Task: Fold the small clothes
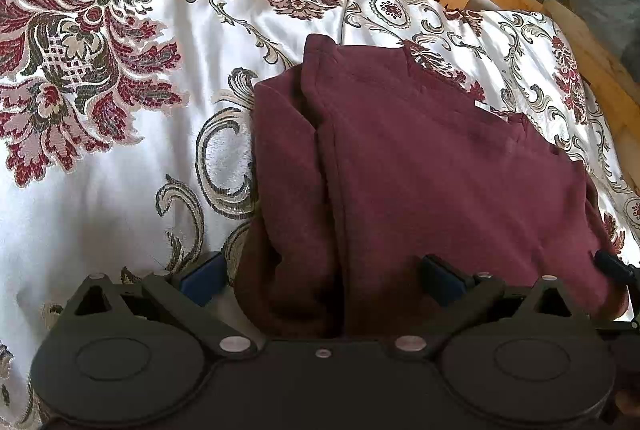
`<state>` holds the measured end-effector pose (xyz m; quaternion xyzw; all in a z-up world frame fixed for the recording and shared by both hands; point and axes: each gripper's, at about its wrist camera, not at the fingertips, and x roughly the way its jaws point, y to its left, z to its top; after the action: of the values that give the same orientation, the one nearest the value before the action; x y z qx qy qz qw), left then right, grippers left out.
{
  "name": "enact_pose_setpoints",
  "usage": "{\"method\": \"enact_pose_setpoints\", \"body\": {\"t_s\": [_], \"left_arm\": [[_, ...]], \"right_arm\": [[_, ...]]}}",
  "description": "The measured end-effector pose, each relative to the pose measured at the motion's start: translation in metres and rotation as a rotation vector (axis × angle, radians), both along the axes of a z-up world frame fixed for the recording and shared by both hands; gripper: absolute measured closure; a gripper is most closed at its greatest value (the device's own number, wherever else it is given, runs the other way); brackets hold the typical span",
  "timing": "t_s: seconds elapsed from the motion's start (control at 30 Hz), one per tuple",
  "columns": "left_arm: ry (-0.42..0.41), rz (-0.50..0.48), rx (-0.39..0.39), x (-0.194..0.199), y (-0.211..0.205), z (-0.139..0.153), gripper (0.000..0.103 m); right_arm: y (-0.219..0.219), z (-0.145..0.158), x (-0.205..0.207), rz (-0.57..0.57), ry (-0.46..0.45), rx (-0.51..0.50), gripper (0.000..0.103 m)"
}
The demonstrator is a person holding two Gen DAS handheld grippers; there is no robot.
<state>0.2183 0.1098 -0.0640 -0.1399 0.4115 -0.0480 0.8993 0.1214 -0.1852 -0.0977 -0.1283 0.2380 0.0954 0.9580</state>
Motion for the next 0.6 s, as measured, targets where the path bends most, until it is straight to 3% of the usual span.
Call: {"method": "enact_pose_setpoints", "body": {"t_s": [0.33, 0.47, 0.6], "left_arm": [[-0.019, 0.010, 0.008, -0.0001, 0.0002, -0.0011, 0.004], [-0.030, 0.016, -0.004, -0.0015, 0.0004, 0.0011, 0.018], [-0.011, 0.096, -0.035, -0.0008, 0.0036, 0.0025, 0.027]], "right_arm": [[0.0031, -0.0013, -0.0024, -0.006, -0.019, -0.020, 0.000], [0.0028, -0.0010, -0.0021, -0.006, -0.013, -0.012, 0.000], [0.0023, -0.0007, -0.0023, -0.005, -0.011, -0.006, 0.000]]}}
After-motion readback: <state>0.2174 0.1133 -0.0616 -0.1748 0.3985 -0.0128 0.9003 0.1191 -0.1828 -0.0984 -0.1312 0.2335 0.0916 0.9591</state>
